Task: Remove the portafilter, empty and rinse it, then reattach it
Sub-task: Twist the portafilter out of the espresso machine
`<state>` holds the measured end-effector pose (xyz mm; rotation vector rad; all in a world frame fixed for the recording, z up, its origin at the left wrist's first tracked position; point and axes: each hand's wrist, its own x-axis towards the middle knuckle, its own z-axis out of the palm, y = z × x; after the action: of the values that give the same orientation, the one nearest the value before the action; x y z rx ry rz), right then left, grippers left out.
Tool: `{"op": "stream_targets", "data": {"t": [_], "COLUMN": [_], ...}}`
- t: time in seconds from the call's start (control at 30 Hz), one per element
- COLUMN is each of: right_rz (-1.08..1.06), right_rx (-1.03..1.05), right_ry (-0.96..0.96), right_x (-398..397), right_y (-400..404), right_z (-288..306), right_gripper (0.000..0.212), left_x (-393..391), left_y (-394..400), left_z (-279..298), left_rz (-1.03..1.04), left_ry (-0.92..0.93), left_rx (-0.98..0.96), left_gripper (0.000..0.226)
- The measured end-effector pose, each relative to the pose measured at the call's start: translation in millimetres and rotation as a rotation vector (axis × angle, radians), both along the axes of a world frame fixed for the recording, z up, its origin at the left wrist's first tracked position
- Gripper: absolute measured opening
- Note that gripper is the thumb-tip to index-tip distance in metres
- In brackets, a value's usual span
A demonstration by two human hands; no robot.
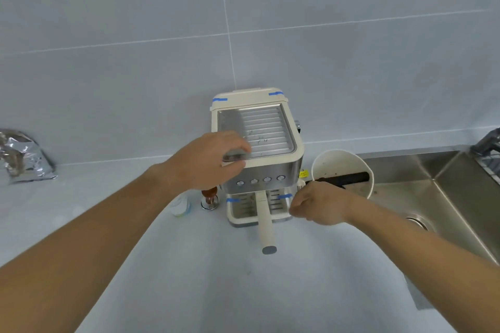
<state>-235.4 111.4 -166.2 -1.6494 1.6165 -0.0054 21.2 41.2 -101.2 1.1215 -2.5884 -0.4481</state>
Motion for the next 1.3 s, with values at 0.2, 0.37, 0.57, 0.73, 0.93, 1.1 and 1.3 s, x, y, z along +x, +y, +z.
{"op": "stream_targets", "data": {"t": [0.2,0.37,0.57,0.73,0.93,1.1,1.3], "right_rz": [-0.392,-0.527,-0.801,-0.863,-0.921,-0.948,-0.972], "right_rx": [0.084,0.185,0.18,0.159,0.132,0.054,-0.015], "right_ry": [-0.373,-0.591,-0.891,-0.897,-0.942,-0.922,-0.871], "right_x": [28.9,56.6,83.3,101.9,106.8,113.3,122.4], "right_y": [18.1,29.7,34.0,31.4,31.4,32.3,32.5], "right_z": [-49.3,-77.4,-92.1,-98.7,-108.0,-111.2,-109.0], "right_gripper": [0.015,0.015,0.02,0.023,0.029,0.032,0.035], "left_x": [-9.6,-11.4,-15.9,-16.2,-17.0,-16.8,-15.7], "left_y": [-14.2,-28.0,-33.4,-32.3,-33.8,-33.9,-33.1], "left_z": [-16.4,-25.0,-33.1,-39.9,-43.9,-46.4,-46.1], "left_rz": [0.005,-0.02,-0.09,-0.058,-0.054,-0.049,-0.046], "left_ry": [-0.093,-0.219,-0.226,-0.156,-0.144,-0.139,-0.133], "left_rx": [-0.036,-0.074,-0.137,-0.156,-0.192,-0.214,-0.222], "left_gripper": [0.042,0.063,0.067,0.069,0.065,0.065,0.066]}}
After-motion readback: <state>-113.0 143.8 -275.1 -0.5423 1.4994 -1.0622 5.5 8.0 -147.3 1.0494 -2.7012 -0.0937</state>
